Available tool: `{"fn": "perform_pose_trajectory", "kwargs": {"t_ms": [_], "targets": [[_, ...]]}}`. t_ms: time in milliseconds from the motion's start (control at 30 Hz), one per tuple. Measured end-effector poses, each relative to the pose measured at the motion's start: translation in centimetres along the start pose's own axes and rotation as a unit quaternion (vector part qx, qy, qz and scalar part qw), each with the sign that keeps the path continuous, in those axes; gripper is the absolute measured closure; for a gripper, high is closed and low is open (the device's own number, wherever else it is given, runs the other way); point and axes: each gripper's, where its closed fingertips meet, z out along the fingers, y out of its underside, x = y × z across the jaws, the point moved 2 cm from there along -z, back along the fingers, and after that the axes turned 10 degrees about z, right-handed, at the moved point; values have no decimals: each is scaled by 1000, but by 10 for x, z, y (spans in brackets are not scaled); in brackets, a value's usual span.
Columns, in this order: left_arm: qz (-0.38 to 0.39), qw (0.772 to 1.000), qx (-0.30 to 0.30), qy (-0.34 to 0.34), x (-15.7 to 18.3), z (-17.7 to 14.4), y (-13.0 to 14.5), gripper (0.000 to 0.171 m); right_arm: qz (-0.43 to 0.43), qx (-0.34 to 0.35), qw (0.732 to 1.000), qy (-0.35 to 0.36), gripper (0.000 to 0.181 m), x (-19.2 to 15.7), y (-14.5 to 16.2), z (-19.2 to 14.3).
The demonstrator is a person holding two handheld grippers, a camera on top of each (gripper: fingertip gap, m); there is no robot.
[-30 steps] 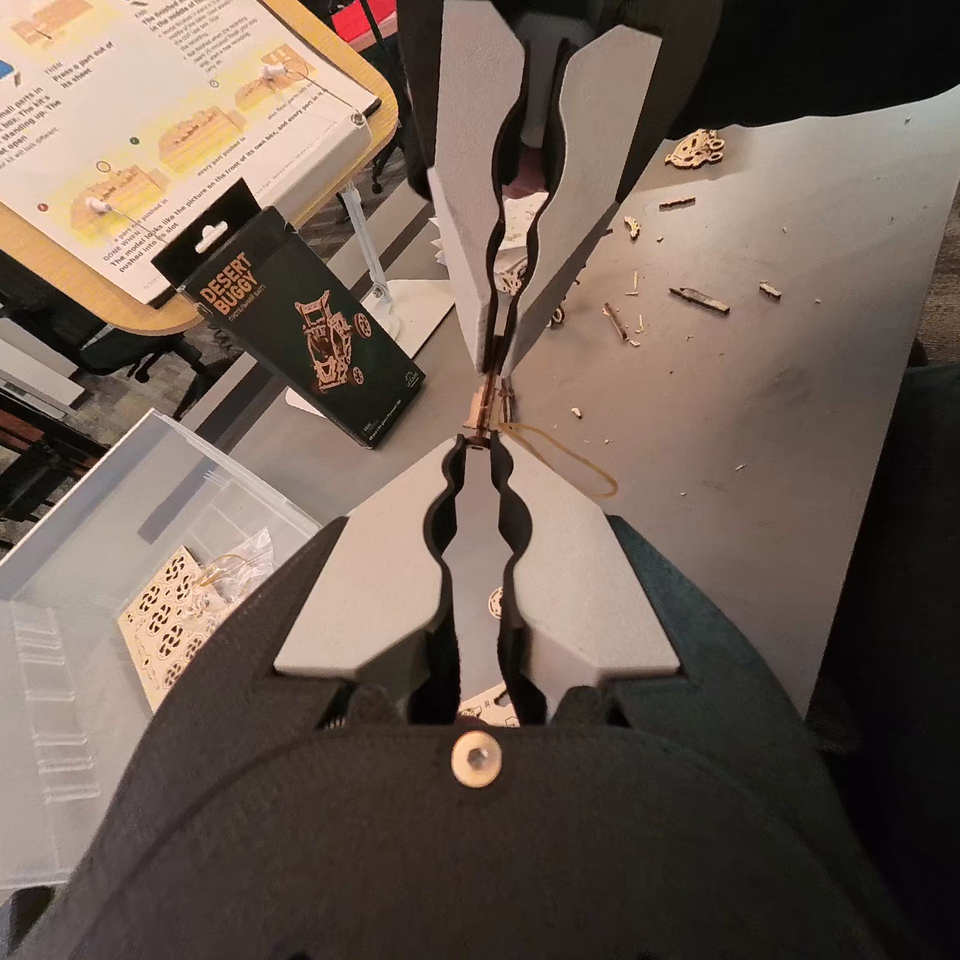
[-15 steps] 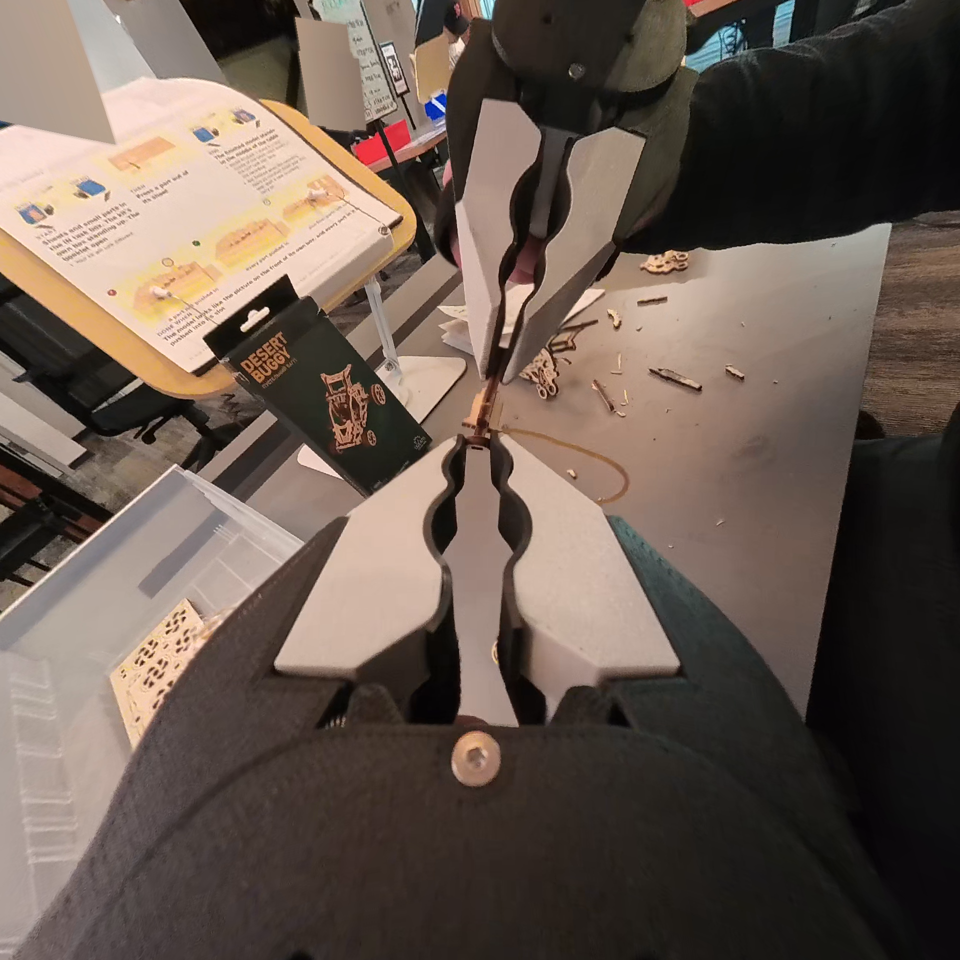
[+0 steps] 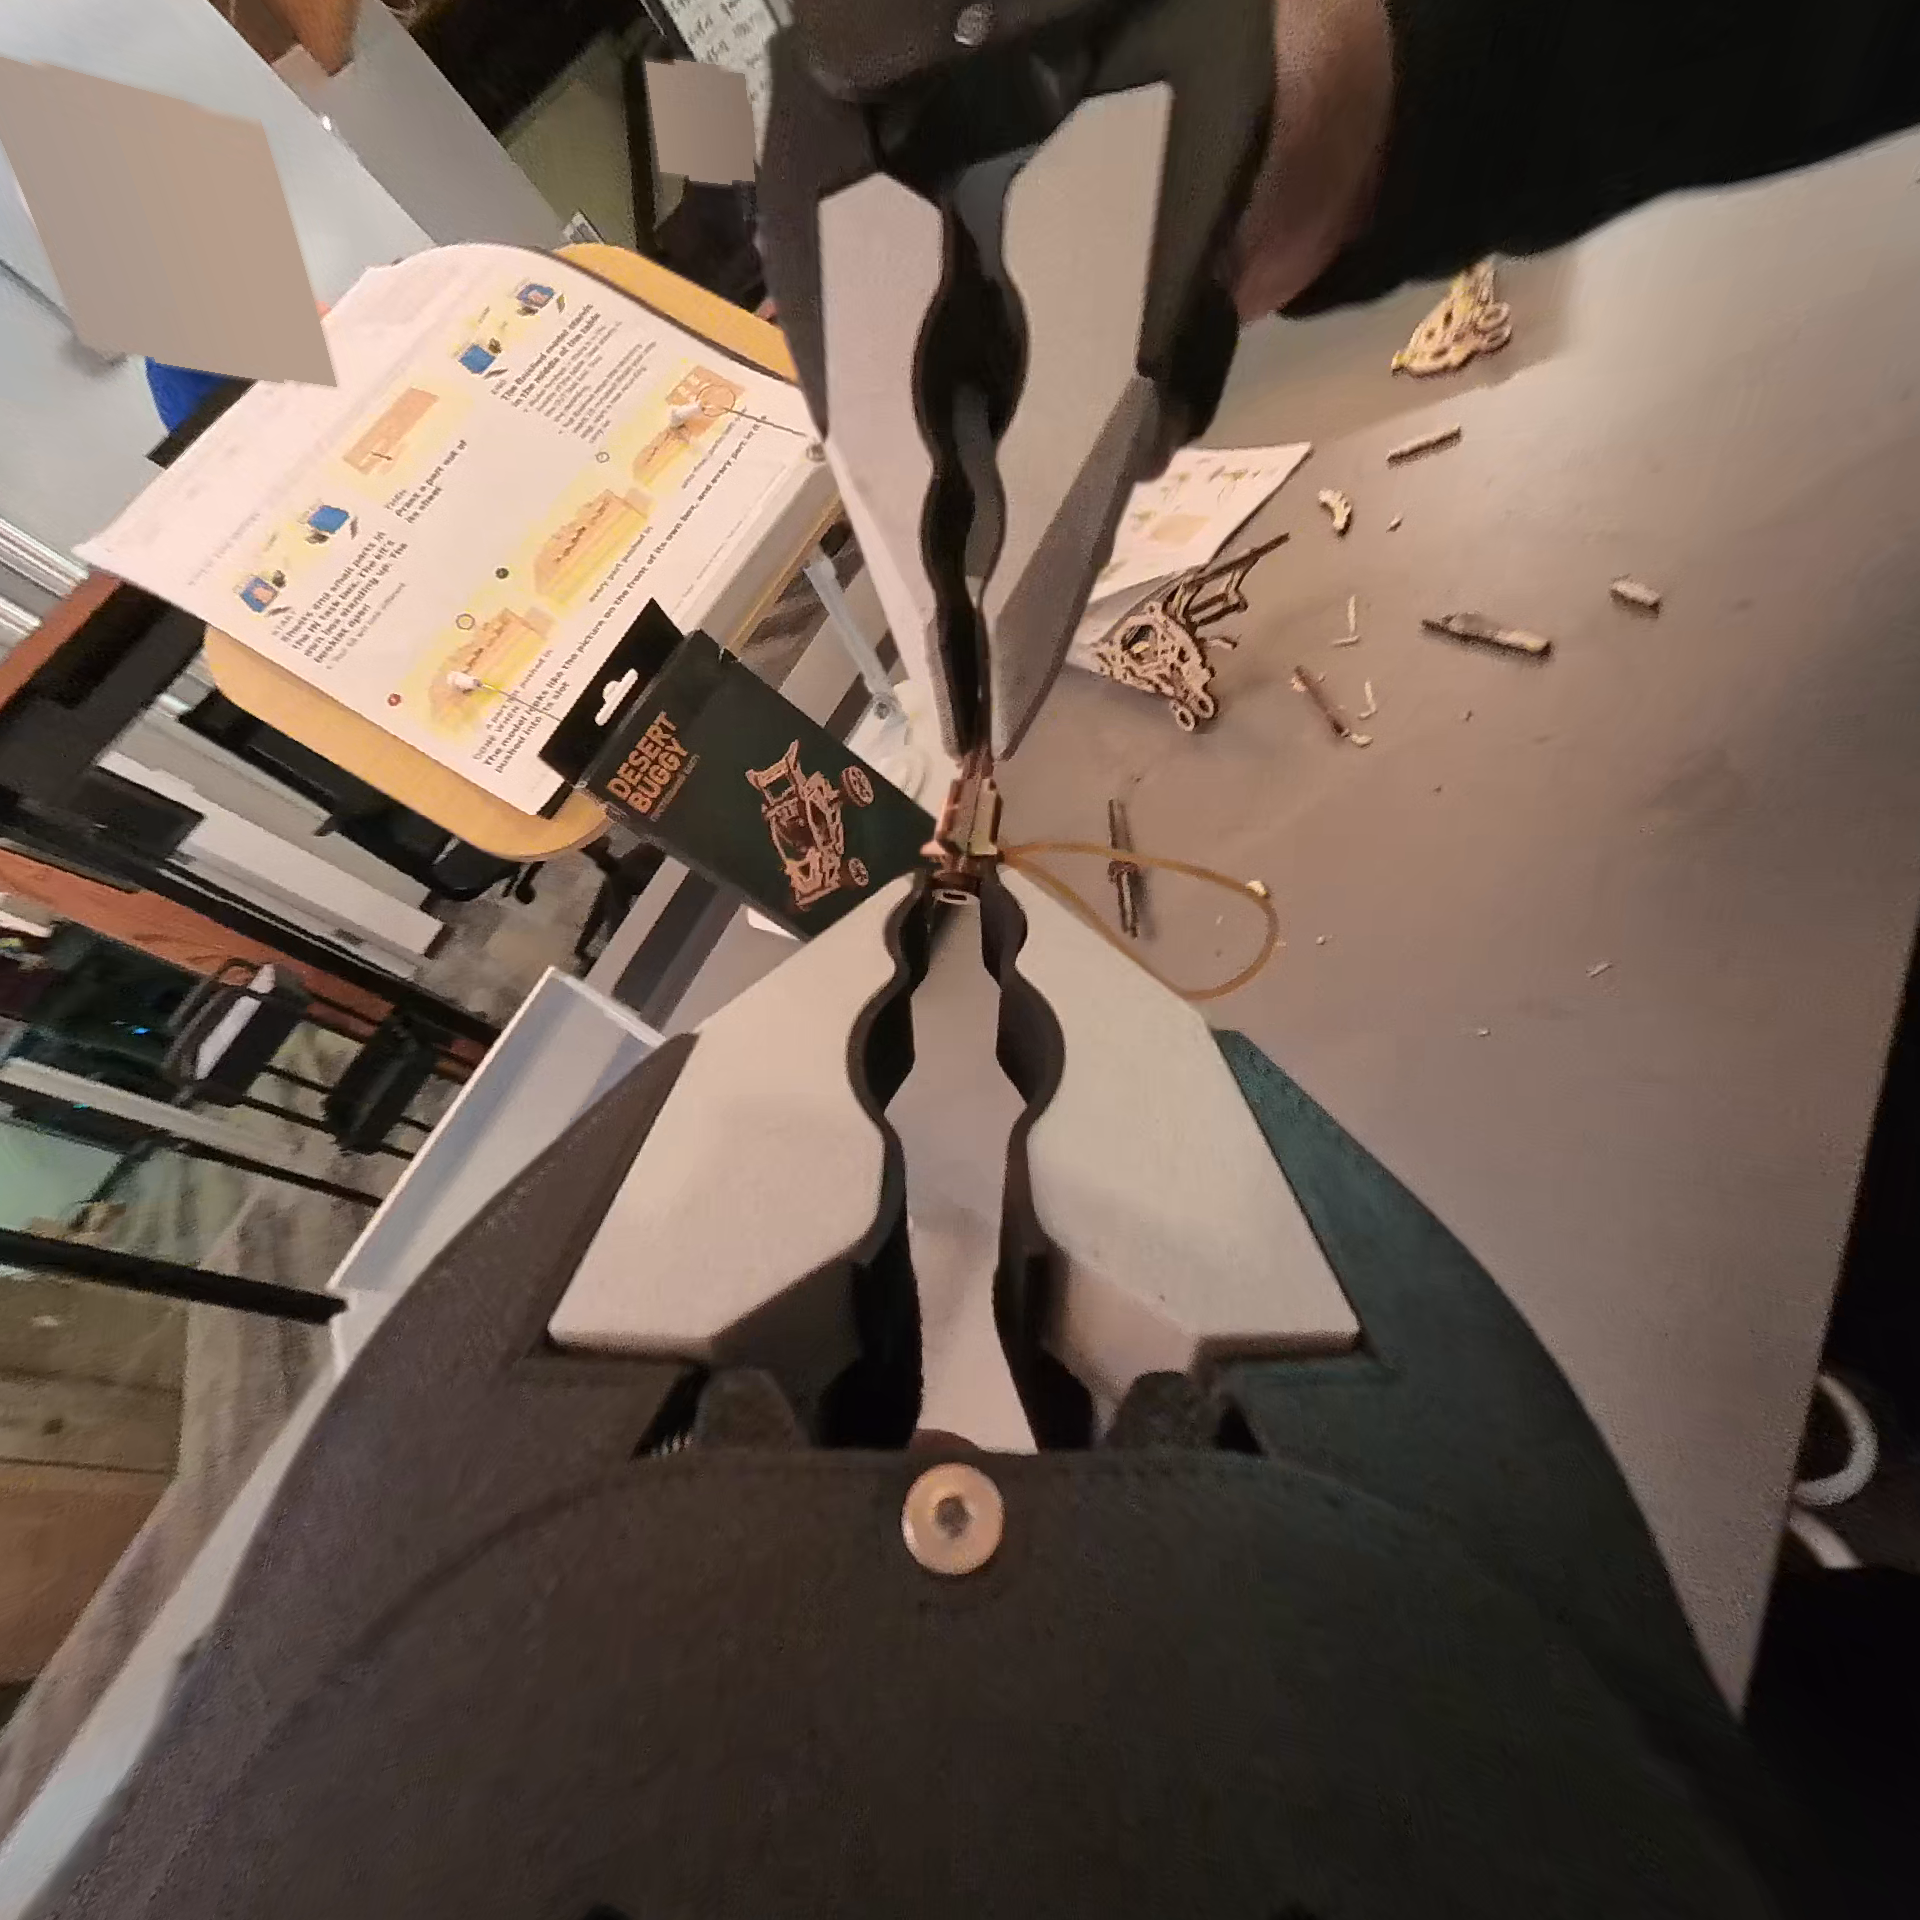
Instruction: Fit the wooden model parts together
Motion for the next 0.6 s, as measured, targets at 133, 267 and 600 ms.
{"fn": "perform_pose_trajectory", "kwargs": {"t_ms": [133,267,600], "targets": [[47,998,-26,-15,-2,5,-2,165,98,-16,994,-48,181,4,1,-4],[75,996,-33,-24,-5,8,-7,165,193,-18,977,-90,180,9,1,-9],[129,989,-48,-44,-8,10,-12,165,354,39,924,-139,181,12,3,-15]]}}
